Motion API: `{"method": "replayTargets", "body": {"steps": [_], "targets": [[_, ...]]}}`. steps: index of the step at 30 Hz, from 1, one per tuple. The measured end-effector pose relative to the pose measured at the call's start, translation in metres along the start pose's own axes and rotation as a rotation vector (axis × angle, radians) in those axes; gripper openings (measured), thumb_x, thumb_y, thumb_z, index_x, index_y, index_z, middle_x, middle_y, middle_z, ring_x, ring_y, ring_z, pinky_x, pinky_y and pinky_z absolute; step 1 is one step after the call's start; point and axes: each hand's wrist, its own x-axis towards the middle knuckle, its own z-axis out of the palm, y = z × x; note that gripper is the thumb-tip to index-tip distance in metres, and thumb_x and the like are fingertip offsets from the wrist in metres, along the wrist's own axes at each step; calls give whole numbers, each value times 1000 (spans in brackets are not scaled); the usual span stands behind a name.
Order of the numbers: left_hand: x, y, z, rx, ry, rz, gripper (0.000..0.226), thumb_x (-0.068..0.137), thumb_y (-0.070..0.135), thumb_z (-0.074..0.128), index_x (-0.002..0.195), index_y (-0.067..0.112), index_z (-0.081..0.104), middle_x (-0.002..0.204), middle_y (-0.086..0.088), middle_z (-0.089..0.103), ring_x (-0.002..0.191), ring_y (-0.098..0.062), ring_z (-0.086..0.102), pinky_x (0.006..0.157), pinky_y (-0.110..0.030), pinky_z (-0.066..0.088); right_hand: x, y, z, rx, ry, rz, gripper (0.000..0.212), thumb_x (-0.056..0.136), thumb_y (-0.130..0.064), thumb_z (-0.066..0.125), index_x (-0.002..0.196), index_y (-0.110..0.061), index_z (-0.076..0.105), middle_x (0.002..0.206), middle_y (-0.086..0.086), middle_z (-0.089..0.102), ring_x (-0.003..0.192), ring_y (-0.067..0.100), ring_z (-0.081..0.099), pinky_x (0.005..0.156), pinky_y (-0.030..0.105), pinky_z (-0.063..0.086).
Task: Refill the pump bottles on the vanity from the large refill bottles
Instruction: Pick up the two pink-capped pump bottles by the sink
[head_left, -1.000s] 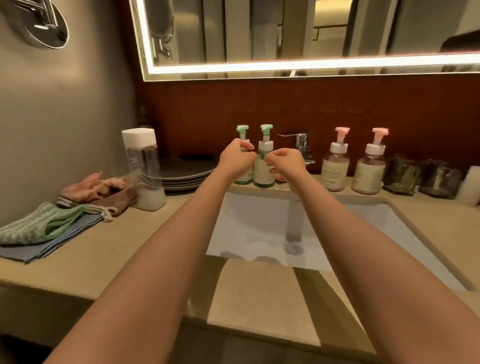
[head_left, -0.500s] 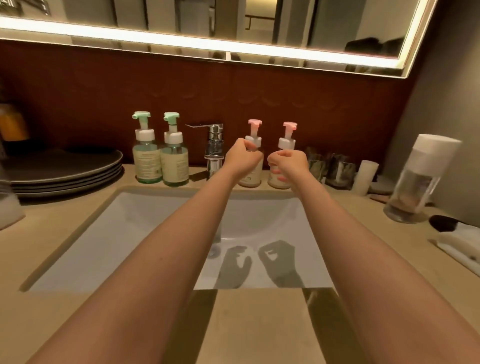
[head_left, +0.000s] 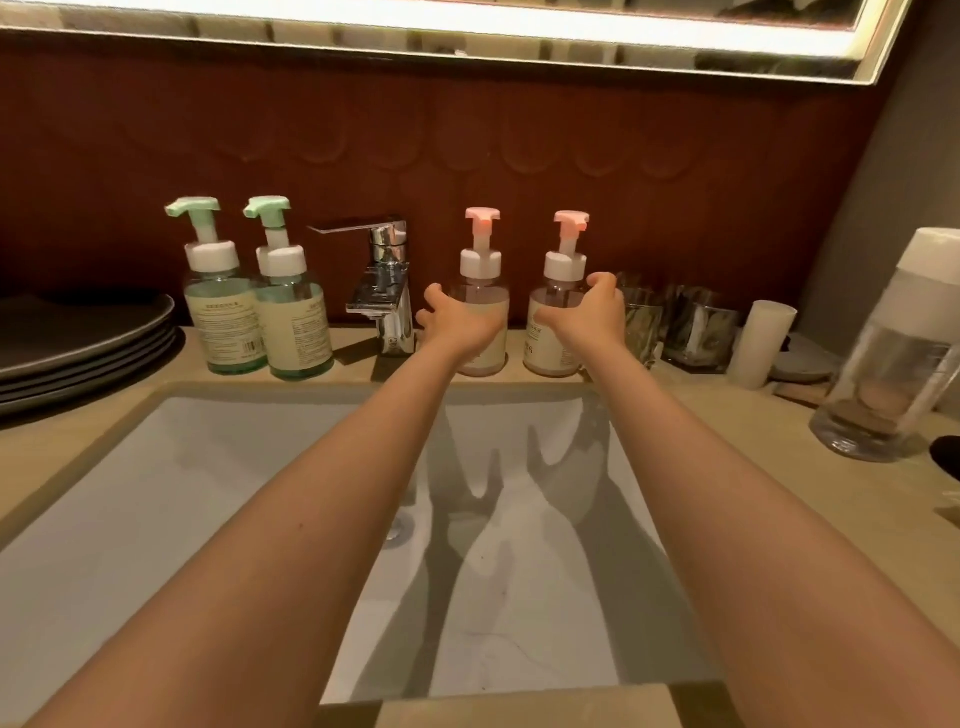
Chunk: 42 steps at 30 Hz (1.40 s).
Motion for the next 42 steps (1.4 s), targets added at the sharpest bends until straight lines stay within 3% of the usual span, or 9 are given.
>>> {"method": "replayTargets", "body": {"steps": [5,9,13,18,22,25,28,31,42], "targets": [[21,-9,13,15,47,2,105,76,30,75,147,19,-2,154,-14,11,142,-34,13,114,-48,17,15,9,15,-33,27,-35,87,76,-20,75,143,-12,20,143,8,29,129,25,36,102,38,37],[35,-14,22,19,84,57,109,73,27,78,147,20,-1,152,-14,18,139,-34,19,112,-47,22,29,16,23,-16,90,-26,96,75,-22,75,146,-12,12,149,10,22,134,28,30,103,41,36],[46,-19,30,-3,84,96,109,69,24,81,146,19,4,147,-13,29,135,-33,31,110,-47,31,41,21,25,12,53,28,101,74,-23,77,147,-13,8,147,12,28,134,29,32,103,42,36],[53,-25,35,-66,97,61,109,66,29,83,145,16,9,143,-12,39,131,-31,39,108,-49,34,45,25,27,-58,60,65,95,72,-31,78,144,-7,20,143,11,35,130,29,38,96,41,41],[52,-27,32,31,120,115,93,62,36,85,136,12,34,132,-8,49,122,-27,49,100,-44,44,41,22,25,-137,46,44,90,69,-42,77,136,-6,30,139,11,35,127,29,39,93,41,43],[43,-26,28,41,112,156,85,58,39,86,128,14,43,124,-5,53,113,-23,53,93,-41,48,31,18,19,-112,74,32,85,66,-38,79,130,-8,32,133,10,37,122,27,42,86,37,44],[27,-18,20,42,101,214,82,59,40,85,125,14,43,120,-1,52,109,-19,53,85,-31,47,18,8,5,-17,73,-11,76,68,-30,79,124,-10,30,113,4,41,103,22,47,75,31,40],[2,-6,15,31,86,228,81,59,41,84,123,14,42,119,-2,53,107,-19,53,81,-29,45,-1,0,-16,32,45,-18,75,72,-27,77,125,-10,27,105,0,41,94,17,45,74,30,39],[-112,25,41,-14,-51,322,82,60,40,85,125,12,41,120,-4,54,107,-19,53,83,-29,46,-84,24,-117,-8,144,82,81,72,-31,78,131,-11,26,130,10,46,119,28,47,91,39,42]]}}
